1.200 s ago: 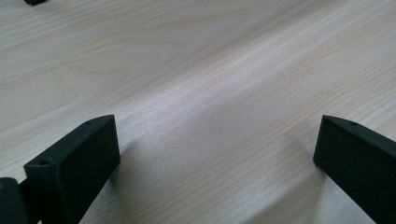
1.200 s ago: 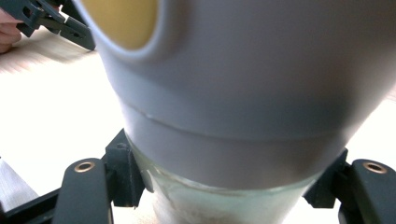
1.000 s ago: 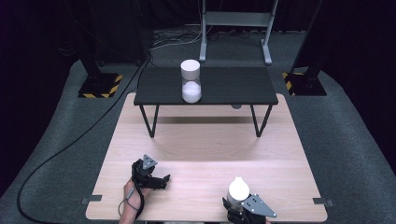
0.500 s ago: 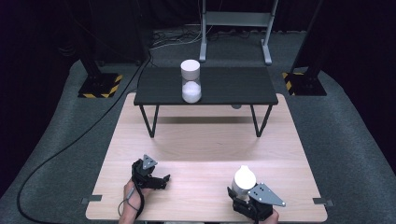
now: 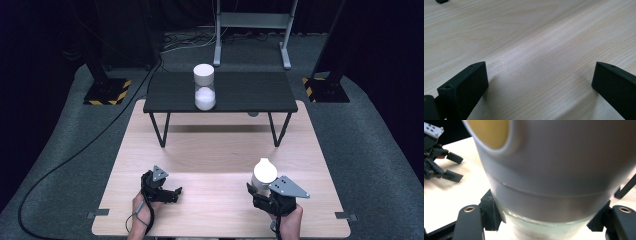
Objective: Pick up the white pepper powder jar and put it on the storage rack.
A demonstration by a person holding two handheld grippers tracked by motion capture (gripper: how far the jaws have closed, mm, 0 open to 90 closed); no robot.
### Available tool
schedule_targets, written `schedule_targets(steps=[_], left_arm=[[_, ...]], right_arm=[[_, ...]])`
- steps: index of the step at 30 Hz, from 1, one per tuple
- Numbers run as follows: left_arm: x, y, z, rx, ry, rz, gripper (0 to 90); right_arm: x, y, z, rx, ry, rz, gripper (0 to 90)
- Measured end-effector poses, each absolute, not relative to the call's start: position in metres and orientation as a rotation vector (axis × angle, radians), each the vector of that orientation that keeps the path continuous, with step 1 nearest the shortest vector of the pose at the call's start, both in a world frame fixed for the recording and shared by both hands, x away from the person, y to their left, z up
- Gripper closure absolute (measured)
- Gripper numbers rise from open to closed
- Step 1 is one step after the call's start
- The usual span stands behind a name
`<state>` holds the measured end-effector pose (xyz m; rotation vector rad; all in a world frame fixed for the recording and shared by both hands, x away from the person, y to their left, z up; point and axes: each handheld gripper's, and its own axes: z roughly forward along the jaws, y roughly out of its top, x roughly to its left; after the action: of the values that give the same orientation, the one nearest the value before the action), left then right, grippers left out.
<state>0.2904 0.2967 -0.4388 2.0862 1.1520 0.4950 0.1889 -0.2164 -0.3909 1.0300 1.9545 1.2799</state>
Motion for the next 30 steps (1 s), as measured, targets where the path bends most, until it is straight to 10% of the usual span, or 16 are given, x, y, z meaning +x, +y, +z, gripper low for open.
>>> schedule_targets(steps=[30], left_arm=[[0.29,0.297,-0.439,2.086,1.153,0.495,0.2]], right_arm=[[0.229,-0.217,-0.35,0.989,1.952,1.262,30.4]])
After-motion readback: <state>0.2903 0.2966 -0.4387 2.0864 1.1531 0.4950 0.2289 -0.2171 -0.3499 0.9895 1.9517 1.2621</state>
